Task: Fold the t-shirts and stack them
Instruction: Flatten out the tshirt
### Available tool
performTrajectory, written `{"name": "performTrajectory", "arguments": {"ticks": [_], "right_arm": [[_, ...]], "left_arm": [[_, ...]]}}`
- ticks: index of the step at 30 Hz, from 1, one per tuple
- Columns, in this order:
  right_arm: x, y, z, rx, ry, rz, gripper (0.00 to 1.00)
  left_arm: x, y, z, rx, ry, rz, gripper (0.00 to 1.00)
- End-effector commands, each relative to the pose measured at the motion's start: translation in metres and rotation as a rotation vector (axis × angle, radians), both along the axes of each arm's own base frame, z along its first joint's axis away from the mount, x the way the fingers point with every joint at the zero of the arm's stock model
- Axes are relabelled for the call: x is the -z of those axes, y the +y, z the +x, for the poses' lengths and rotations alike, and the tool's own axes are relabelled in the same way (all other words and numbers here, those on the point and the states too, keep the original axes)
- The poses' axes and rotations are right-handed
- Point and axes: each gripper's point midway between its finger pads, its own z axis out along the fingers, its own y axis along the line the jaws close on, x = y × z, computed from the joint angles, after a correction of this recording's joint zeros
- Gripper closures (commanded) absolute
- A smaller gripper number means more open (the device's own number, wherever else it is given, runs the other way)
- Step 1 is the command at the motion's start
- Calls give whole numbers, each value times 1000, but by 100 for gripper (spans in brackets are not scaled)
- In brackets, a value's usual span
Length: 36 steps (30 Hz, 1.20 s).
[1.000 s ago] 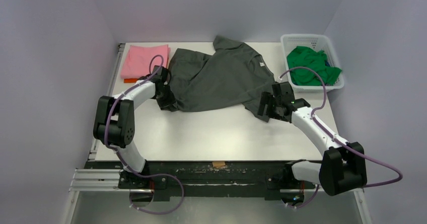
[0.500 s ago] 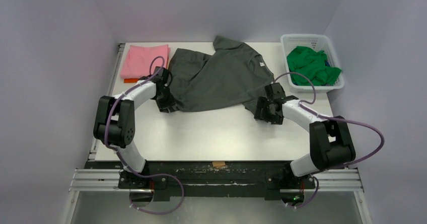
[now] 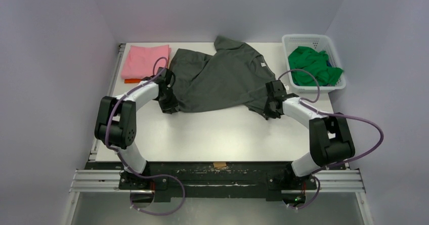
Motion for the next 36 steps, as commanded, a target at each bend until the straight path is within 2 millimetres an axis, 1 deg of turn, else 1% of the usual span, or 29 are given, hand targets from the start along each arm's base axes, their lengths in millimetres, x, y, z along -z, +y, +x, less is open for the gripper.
{"name": "performTrajectory", "arguments": {"ticks": [1,3,6,10,12,15,19,21,23,25,27,29,30,32,33,34,36], "right_arm": [[-30,-39,-4,123,-72,-101,100],[-39,-55,-11,164,-83,-108,100],[-49,-72,-18,206,-109,-117,100],[-60,-94,-24,274,-126,-157,100],[-62,-92,-22,269,-133,-132,100],[-60,-80,-17,229,-140,-69,100],[-52,-79,-18,217,-113,-68,100],[-51,-77,-18,212,-111,-63,100],[-52,-78,-19,210,-112,-64,100],[-53,-79,-20,211,-115,-70,100],[-55,-79,-20,211,-122,-71,100],[-57,-80,-21,213,-128,-73,100],[-57,-80,-21,213,-129,-75,100],[-58,-81,-21,217,-133,-80,100],[-60,-81,-21,217,-138,-80,100],[-61,-81,-21,215,-142,-78,100],[-66,-80,-19,207,-157,-73,100]], "left_arm": [[-7,-28,5,51,-24,-53,67],[-3,-35,1,64,-14,-53,67],[2,-42,-7,83,8,-46,69],[1,-47,-18,91,4,-47,69],[-2,-53,-24,105,-5,-56,69],[-3,-68,-39,143,-8,-79,69],[0,-85,-55,180,-11,-99,67],[4,-90,-57,191,3,-99,67],[10,-90,-59,194,21,-75,67],[14,-85,-62,192,41,-23,67],[18,-78,-60,180,44,35,67],[22,-75,-58,174,54,66,68],[23,-76,-56,177,55,76,71],[27,-80,-55,193,54,94,83],[28,-85,-55,210,54,93,98],[29,-89,-55,223,50,90,100],[26,-98,-53,256,24,73,100]]}}
